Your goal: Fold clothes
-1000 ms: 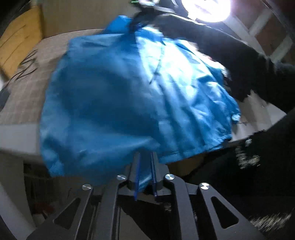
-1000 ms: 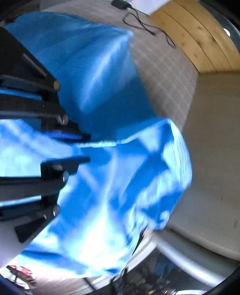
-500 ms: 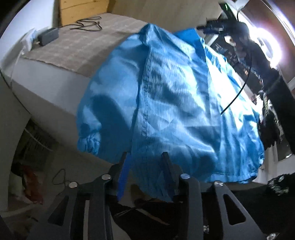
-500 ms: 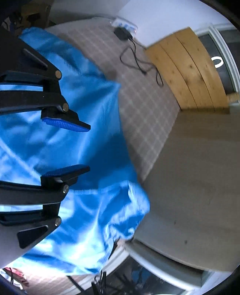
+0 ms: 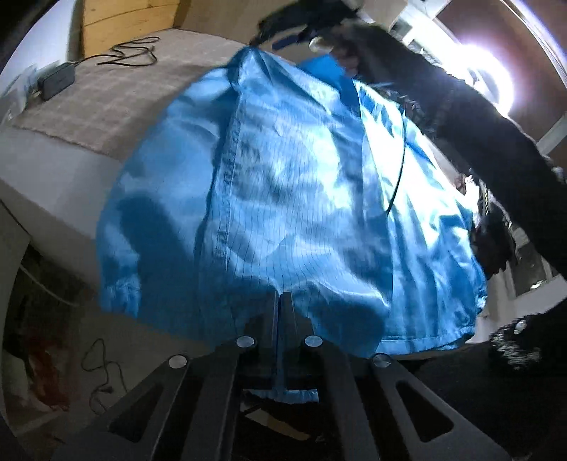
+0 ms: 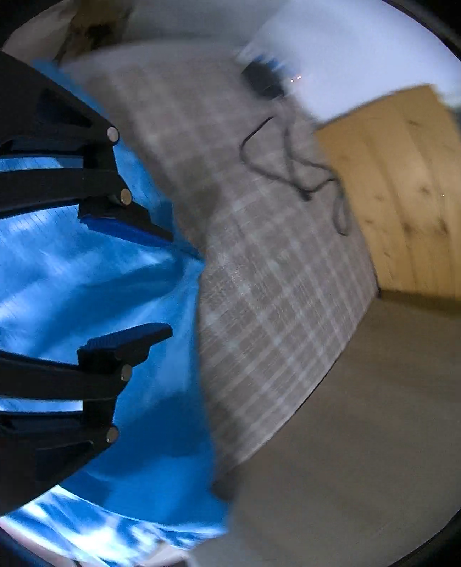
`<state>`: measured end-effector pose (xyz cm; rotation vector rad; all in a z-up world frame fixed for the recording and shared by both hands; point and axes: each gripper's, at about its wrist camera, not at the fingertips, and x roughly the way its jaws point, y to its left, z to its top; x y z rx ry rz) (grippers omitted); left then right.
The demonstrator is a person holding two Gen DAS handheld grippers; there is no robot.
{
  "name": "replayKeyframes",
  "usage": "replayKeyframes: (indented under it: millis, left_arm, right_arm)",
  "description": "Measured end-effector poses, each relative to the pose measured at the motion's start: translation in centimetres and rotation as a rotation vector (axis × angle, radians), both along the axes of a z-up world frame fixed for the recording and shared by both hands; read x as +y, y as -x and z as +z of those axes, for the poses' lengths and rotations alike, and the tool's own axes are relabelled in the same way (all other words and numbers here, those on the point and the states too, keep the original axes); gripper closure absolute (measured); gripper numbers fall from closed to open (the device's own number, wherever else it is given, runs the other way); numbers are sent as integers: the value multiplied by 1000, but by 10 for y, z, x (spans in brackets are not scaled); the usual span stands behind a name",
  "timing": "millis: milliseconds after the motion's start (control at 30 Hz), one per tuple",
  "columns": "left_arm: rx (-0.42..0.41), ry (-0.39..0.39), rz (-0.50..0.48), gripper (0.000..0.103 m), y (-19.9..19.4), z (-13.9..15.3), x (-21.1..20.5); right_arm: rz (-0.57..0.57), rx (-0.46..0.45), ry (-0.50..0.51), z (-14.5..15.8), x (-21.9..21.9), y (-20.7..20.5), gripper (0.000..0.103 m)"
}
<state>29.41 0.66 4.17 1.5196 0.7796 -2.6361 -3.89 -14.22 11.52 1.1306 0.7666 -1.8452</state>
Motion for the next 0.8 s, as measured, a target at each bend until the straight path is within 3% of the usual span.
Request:
replayKeyframes:
  millis: [100, 133, 167, 200, 233, 400, 533, 600, 700, 800]
  left_arm:
    - [12, -10, 34, 103, -9, 3, -5]
    - [17, -11, 42, 103, -12, 5, -8]
    - [16, -3, 50, 103, -16, 8, -11]
    - [15, 5, 58, 103, -20, 12, -15]
    - [14, 13, 66, 103, -24, 15, -19]
    - [-19, 47, 100, 103, -32, 11, -46]
    - [-125, 93, 119, 103, -19, -22, -57]
    - [-175, 74, 129, 103, -15, -32, -62]
    - [-144, 74, 144, 98, -20, -15, -67]
    - [-109, 120, 146, 94, -17, 8, -70]
  right_arm:
    - [28, 67, -124, -22, -17, -2, 58]
    - [21, 60, -114, -22, -16, 0, 63]
    - [14, 52, -104, -22, -16, 3, 84]
    - [7, 42, -94, -22, -14, 5, 96]
    - [-1, 25, -80, -20, -13, 7, 100]
    - [-12, 103, -25, -3, -25, 2, 101]
    - [-53, 98, -43, -18, -42, 14, 101]
    - [-57, 111, -76, -31, -50, 18, 101]
    - [-52, 8, -19, -22, -38, 23, 99]
    - [-80, 10, 148, 23, 10, 35, 78]
